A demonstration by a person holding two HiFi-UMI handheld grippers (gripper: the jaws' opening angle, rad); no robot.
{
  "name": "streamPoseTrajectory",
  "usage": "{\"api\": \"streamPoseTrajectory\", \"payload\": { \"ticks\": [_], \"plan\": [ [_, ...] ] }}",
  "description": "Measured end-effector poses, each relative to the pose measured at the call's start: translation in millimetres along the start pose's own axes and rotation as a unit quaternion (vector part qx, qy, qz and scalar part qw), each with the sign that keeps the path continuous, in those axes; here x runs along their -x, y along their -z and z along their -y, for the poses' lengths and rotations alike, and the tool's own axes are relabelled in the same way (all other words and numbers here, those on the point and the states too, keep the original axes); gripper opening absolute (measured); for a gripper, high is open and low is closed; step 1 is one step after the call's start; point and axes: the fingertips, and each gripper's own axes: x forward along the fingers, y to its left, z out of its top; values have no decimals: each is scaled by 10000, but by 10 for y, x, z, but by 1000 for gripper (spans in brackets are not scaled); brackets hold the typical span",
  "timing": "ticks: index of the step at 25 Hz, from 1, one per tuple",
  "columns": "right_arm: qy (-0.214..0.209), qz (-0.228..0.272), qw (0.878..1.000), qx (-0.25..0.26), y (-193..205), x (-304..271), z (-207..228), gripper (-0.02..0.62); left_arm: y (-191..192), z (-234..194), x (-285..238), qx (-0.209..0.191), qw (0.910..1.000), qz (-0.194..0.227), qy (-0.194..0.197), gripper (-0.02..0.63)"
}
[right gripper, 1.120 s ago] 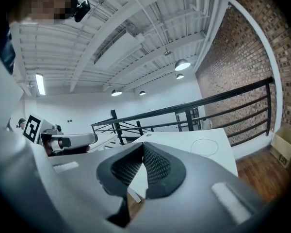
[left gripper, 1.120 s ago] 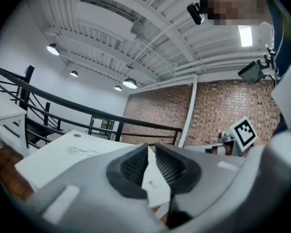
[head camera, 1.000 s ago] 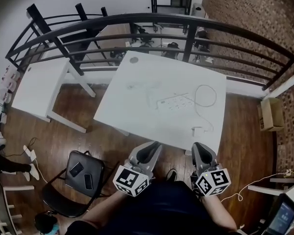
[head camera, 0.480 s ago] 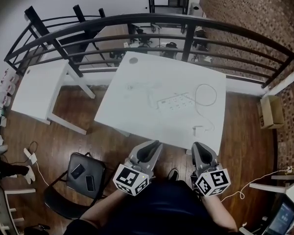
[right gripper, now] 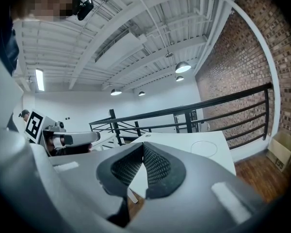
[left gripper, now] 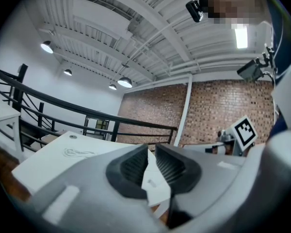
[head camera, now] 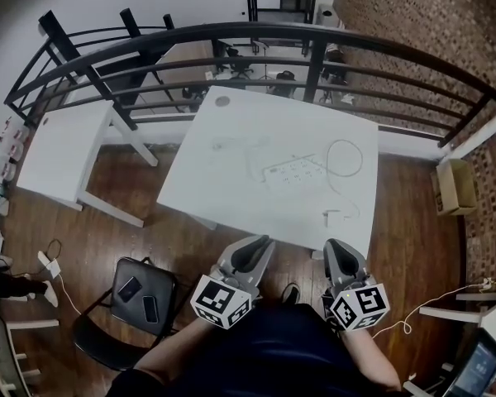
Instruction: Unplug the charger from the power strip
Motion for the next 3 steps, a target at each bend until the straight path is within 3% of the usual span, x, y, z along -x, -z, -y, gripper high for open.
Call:
{"api": "streamPoseTrajectory", "payload": {
  "ticks": [3],
  "plan": [
    [5,7,10000,11,-13,-4,-4,11,-9,-14,13,-7,10000,14,-17,49]
  ]
}}
